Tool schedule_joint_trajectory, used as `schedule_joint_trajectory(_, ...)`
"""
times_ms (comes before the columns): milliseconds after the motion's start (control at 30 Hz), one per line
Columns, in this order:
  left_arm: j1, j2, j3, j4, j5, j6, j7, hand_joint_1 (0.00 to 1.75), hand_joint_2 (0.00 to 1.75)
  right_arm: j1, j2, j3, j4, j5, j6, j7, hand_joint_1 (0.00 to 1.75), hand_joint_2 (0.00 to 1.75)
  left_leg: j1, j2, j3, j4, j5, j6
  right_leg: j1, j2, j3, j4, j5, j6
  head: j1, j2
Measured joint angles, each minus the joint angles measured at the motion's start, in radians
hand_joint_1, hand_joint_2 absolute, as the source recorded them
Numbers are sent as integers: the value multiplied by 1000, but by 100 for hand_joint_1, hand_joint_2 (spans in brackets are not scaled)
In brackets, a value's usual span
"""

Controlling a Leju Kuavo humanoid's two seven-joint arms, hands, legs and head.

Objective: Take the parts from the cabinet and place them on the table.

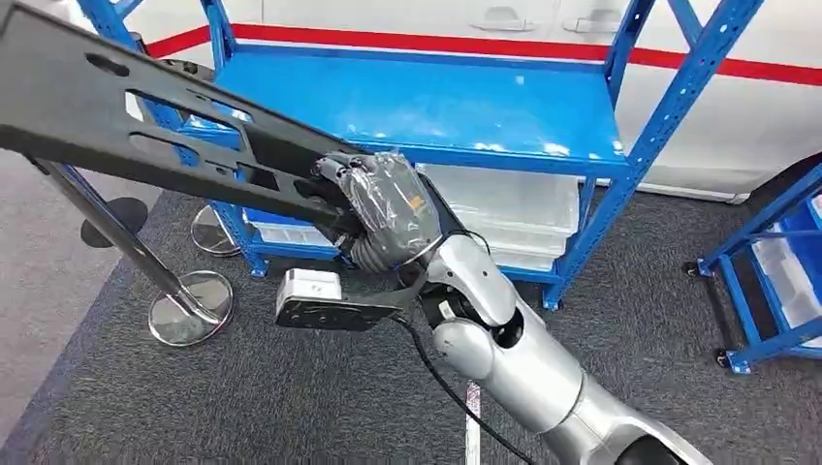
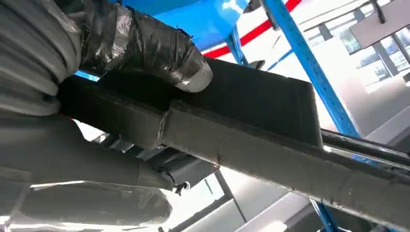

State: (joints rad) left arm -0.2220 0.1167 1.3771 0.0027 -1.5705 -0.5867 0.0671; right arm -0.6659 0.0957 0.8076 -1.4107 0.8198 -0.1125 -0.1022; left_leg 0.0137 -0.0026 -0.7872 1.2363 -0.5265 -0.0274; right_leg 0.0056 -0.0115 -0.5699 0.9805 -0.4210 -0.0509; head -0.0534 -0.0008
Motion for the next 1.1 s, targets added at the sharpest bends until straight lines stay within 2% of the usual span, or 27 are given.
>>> schedule_joint_trajectory(33,0,0,0,0,0,0,0,0,175,0,0,0,1,-2,0,0,175,175,4,0,-1,52,8,-6,-4,0,-20,4,12,4,0,0)
schedule_joint_trajectory(67,0,1,0,0,0,1,3,0,175,1,-2,0,2,-3,0,2,175,175,8,0,15,70,43,-13,-7,-1,-43,10,25,9,0,0)
schedule_joint_trajectory(100,0,1,0,0,2,4,7,0,175,1,-3,0,2,-3,0,8,175,175,13,0,44,53,80,-19,-12,-1,-64,17,35,14,-1,0)
schedule_joint_trajectory(133,0,2,0,0,10,11,17,0,175,1,-6,0,1,-3,2,23,175,175,19,0,100,-1,111,-27,-18,-1,-88,28,45,22,0,0)
schedule_joint_trajectory(167,-1,2,3,0,29,24,32,0,175,1,-13,0,-3,-3,6,44,175,175,26,0,171,-81,103,-34,-22,0,-108,41,53,31,-1,0)
schedule_joint_trajectory(200,-6,0,11,0,55,45,48,0,175,2,-24,-3,-16,-3,16,78,175,175,21,-5,242,-178,31,-43,-18,1,-127,51,59,40,-5,0)
schedule_joint_trajectory(233,-4,0,23,0,83,66,61,0,175,8,-51,-9,-37,-4,31,113,175,175,14,-16,254,-213,16,-17,-17,-3,-129,55,66,48,-3,0)
schedule_joint_trajectory(300,-1,-10,49,0,157,132,82,0,175,30,-118,-37,-102,-15,67,171,175,175,11,-13,240,-202,25,1,-12,-4,-125,44,86,61,-4,0)
schedule_joint_trajectory(367,8,-28,68,0,214,178,89,0,175,66,-186,-85,-159,-21,101,209,175,175,15,-7,227,-205,45,27,-19,-2,-132,43,91,74,3,0)
schedule_joint_trajectory(400,10,-38,77,0,232,189,90,0,175,82,-211,-104,-184,-21,111,220,175,175,14,-1,213,-205,57,35,-22,4,-147,76,33,78,5,0)
schedule_joint_trajectory(467,10,-46,88,0,238,195,93,0,175,96,-256,-134,-233,-20,122,233,175,175,12,5,182,-205,82,49,-20,10,-189,215,-108,83,11,0)
schedule_joint_trajectory(500,9,-48,93,0,240,193,92,0,175,98,-272,-143,-256,-18,124,233,175,175,9,10,165,-204,95,51,-18,10,-205,293,-151,85,13,0)
schedule_joint_trajectory(533,8,-50,100,0,234,184,93,0,175,103,-283,-150,-275,-14,127,231,175,175,7,12,148,-204,109,53,-17,10,-208,349,-159,86,11,0)
schedule_joint_trajectory(600,6,-50,106,0,211,157,94,0,175,111,-294,-158,-299,-4,127,220,175,175,4,13,115,-204,133,51,-16,10,-165,350,-104,82,13,0)
schedule_joint_trajectory(633,6,-50,106,0,199,145,94,0,175,112,-295,-158,-303,2,126,216,175,175,3,13,100,-204,145,48,-16,10,-114,299,-69,75,14,0)
schedule_joint_trajectory(667,5,-47,106,0,186,128,94,0,175,112,-295,-158,-308,9,123,211,175,175,2,13,87,-204,157,45,-15,11,-46,219,-55,66,12,0)
schedule_joint_trajectory(700,1,-45,106,0,173,115,94,0,175,111,-294,-158,-314,15,120,207,175,175,2,13,81,-203,169,42,-11,14,31,126,-80,56,13,0)
schedule_joint_trajectory(733,0,-44,106,0,163,105,93,0,175,111,-293,-158,-319,19,116,203,175,175,-2,12,72,-204,178,34,-4,15,77,38,-117,54,13,0)
schedule_joint_trajectory(767,0,-39,106,0,156,97,93,0,175,113,-291,-158,-320,23,106,199,175,175,0,12,77,-214,193,30,-4,13,64,49,-103,54,8,0)
schedule_joint_trajectory(833,-1,-33,107,0,147,92,91,0,175,112,-287,-158,-320,25,90,191,175,175,2,9,77,-231,222,18,4,12,56,43,-87,45,19,0)
schedule_joint_trajectory(867,2,-24,107,0,146,92,91,0,175,114,-286,-157,-319,26,89,190,175,175,2,3,70,-239,225,13,-12,7,44,32,-68,34,19,0)
schedule_joint_trajectory(900,2,-25,107,0,146,92,91,0,175,114,-285,-157,-320,26,89,188,175,175,3,2,59,-220,183,7,-12,3,34,30,-54,29,17,0)
schedule_joint_trajectory(933,3,-25,107,0,146,92,90,0,175,114,-285,-157,-320,26,89,187,175,175,4,2,41,-169,110,4,-13,1,18,30,-40,20,12,0)
schedule_joint_trajectory(1000,4,-24,108,0,150,101,91,0,175,115,-285,-157,-320,26,89,190,175,175,5,3,10,-14,-7,-4,-12,1,-15,31,-13,15,8,0)
schedule_joint_trajectory(1033,3,-24,109,0,153,105,91,0,175,116,-285,-157,-321,26,88,192,175,175,5,3,2,62,-29,-7,-10,1,-35,33,2,15,7,0)
schedule_joint_trajectory(1067,3,-24,110,0,156,107,91,0,175,118,-285,-157,-321,26,87,193,175,175,5,3,8,99,-15,-8,-8,1,-52,35,15,15,7,0)
schedule_joint_trajectory(1100,2,-24,111,0,158,111,91,0,175,119,-285,-157,-321,26,87,194,175,175,5,3,34,98,23,-7,-7,1,-72,38,27,16,7,0)
